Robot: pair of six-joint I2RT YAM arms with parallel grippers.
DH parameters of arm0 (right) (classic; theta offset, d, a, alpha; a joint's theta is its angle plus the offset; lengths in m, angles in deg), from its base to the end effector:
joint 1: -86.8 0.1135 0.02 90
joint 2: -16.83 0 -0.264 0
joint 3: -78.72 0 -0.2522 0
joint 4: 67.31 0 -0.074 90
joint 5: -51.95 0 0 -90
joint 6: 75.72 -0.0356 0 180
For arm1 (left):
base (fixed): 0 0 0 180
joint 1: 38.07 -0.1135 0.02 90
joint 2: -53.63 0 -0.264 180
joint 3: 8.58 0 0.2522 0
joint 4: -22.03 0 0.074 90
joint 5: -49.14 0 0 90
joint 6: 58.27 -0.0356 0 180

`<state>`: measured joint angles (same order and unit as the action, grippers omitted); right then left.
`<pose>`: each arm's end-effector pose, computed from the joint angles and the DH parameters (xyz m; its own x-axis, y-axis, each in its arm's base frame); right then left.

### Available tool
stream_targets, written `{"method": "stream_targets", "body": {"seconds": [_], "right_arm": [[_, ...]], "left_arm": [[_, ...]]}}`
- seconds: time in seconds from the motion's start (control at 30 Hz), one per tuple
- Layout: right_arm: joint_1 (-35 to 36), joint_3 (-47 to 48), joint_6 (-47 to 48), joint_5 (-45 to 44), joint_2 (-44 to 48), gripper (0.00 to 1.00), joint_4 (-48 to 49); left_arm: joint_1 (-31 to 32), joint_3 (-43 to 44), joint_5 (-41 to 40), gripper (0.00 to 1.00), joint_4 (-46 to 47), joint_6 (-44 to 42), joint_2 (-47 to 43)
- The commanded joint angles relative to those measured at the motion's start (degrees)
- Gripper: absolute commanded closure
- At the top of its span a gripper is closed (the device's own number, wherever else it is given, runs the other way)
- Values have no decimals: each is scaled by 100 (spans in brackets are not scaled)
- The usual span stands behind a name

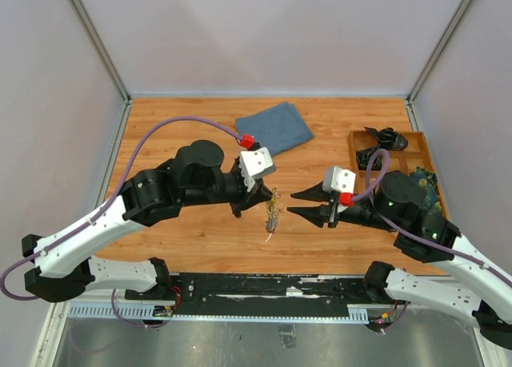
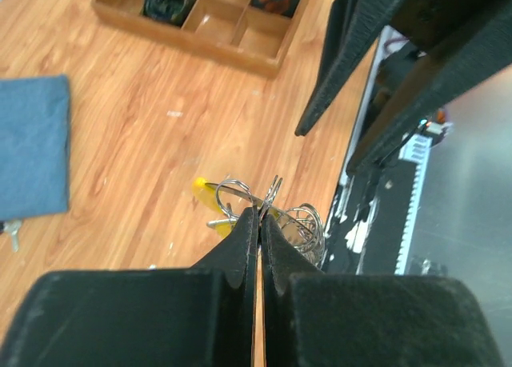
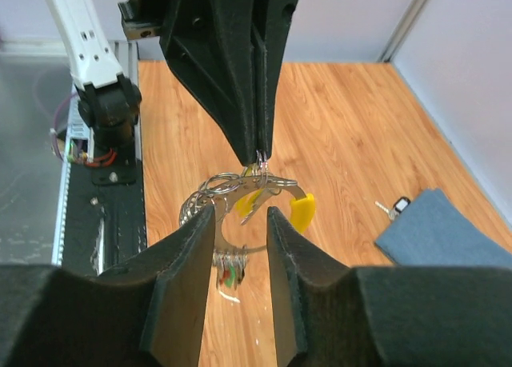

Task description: Put the keys on the keyring

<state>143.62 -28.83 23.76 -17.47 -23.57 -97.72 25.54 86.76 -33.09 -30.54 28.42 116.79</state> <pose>0.0661 0.1240 0.4215 0.1762 -0.0123 -0.9843 -0.9599 0.2192 -0.1746 0.0920 -0.1962 0.4453 -0.1001 0.3305 -0.9385 0.9513 0.3083 0.0071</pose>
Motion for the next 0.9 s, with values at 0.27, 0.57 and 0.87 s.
{"method": "stream_targets", "body": {"seconds": [0.27, 0.57, 0.87], "right_arm": [[-44, -157, 264, -118, -521, 64, 191], [-13, -287, 221, -19, -795, 65, 582], [-4, -345, 279, -54, -932, 67, 715]], "left_arm": [[67, 821, -755, 99, -1437, -393, 731], [71, 725, -607, 100, -1327, -384, 688], [69, 701, -462, 99, -1267, -405, 649]]}}
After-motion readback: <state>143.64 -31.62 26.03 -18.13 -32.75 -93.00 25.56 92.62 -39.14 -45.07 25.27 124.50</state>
